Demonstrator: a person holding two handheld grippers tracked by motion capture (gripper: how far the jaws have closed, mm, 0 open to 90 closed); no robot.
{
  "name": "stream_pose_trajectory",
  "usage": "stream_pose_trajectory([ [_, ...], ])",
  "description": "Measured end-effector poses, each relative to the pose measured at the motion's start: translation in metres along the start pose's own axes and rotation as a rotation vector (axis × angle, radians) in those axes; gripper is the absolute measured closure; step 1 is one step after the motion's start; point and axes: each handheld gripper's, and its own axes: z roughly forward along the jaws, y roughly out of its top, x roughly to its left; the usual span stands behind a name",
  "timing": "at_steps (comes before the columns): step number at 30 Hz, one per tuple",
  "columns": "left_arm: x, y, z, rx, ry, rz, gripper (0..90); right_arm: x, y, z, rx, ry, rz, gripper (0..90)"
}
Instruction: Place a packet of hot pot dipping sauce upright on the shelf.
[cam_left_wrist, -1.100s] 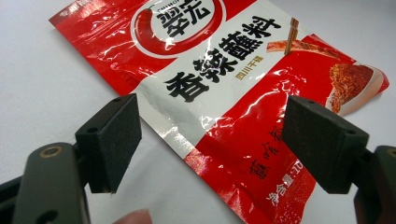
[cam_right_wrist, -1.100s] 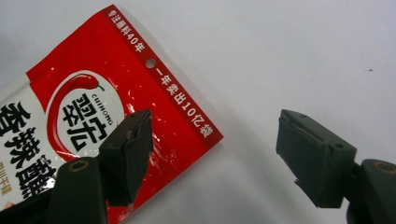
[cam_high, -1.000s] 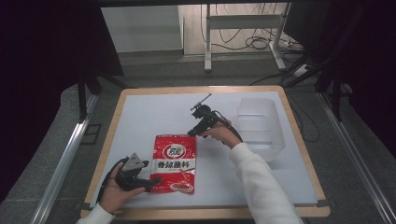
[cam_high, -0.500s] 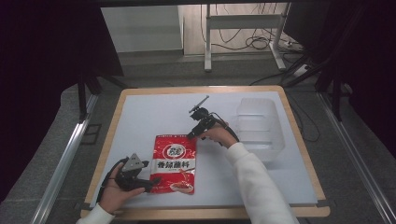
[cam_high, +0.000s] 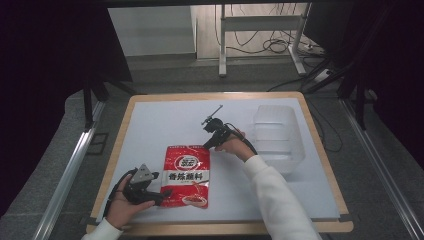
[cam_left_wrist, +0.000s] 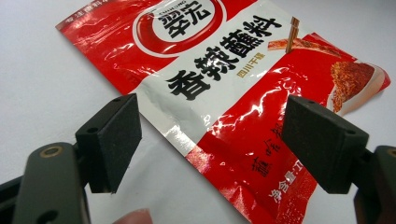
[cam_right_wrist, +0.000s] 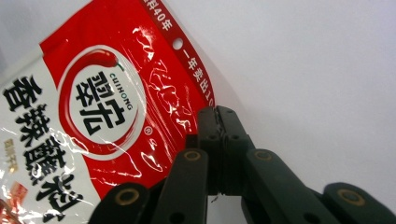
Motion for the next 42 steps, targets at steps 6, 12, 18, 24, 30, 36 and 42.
stream_pose_trajectory([
  [6,0.002,-0.001,0.0,0.003,0.002,-0.004,20.2,0.004,-0.001,-0.003,-0.007,-0.02,-0.047,88.9],
  [12,0.007,0.001,-0.003,-0.017,-0.003,-0.034,20.3,0.013,-0.002,-0.022,-0.069,-0.011,-0.089,89.0],
  [18,0.011,0.002,-0.002,-0.021,0.008,-0.044,20.4,0.028,-0.003,-0.038,-0.117,0.015,-0.145,89.1],
  [24,0.016,0.008,0.0,-0.033,0.032,-0.046,20.5,0.043,-0.007,-0.049,-0.145,0.045,-0.203,89.1],
  [30,0.029,0.019,0.004,-0.079,0.038,-0.032,23.8,0.052,-0.011,-0.054,-0.155,0.058,-0.235,89.1],
  [36,0.052,0.026,0.014,-0.065,0.061,-0.062,26.5,0.056,-0.014,-0.057,-0.156,0.067,-0.255,89.1],
  [42,0.079,0.033,0.032,-0.084,-0.032,-0.112,29.7,0.062,-0.016,-0.058,-0.162,0.072,-0.293,89.1],
])
